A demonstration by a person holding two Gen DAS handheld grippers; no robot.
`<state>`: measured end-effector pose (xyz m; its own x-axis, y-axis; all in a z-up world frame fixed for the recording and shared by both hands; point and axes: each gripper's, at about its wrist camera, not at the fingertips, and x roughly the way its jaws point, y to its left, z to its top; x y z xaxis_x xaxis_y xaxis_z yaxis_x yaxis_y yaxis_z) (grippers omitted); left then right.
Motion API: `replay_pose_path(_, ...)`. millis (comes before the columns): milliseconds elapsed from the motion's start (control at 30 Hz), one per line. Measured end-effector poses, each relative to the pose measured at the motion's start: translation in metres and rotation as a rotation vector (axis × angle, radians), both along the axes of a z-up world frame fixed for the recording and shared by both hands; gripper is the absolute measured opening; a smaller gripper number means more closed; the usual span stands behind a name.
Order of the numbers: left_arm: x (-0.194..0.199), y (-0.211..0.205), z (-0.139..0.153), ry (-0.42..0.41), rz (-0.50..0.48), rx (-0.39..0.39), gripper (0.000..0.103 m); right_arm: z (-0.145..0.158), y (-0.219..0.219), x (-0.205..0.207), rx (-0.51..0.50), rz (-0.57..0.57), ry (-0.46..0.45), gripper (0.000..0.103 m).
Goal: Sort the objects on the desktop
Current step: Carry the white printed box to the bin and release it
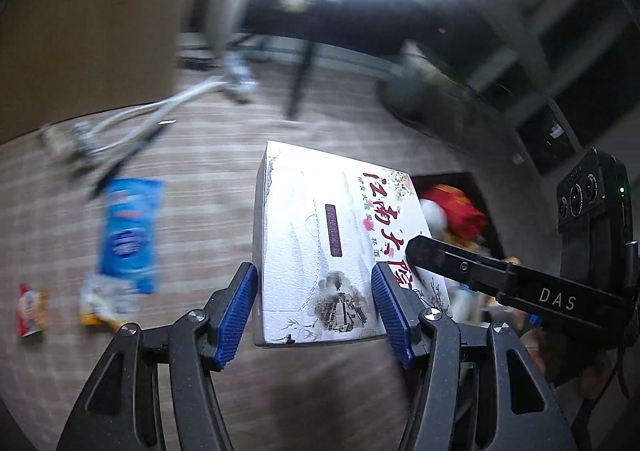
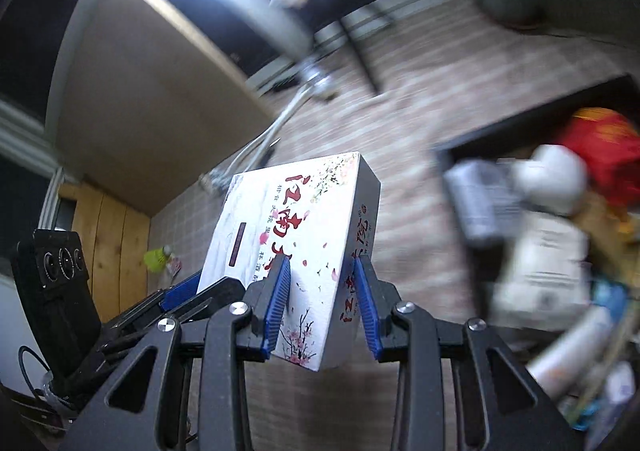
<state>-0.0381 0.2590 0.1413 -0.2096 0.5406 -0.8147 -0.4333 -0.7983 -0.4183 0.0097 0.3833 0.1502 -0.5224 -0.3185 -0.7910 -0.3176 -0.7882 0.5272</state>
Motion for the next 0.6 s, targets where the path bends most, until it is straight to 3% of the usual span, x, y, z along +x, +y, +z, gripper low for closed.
replay_pose_path(367, 0.058, 0.150, 0.009, 0.024, -0.249, 0.004, 0.056, 0.010, 0.131, 0.112, 0.039, -0.215, -0.004, 0.034)
replay_pose_path(467, 0.074, 0.179, 0.011, 0.048, -0.301, -0.017, 0.056, 0.010, 0.163, 0.136, 0.031, -0.260, -0.013, 0.034)
replay_pose_path(600, 0.076, 0.186, 0.014, 0.033, -0.310, -0.013, 0.051, 0.016, 0.189, 0.155, 0.025, -0.285, 0.002, 0.034)
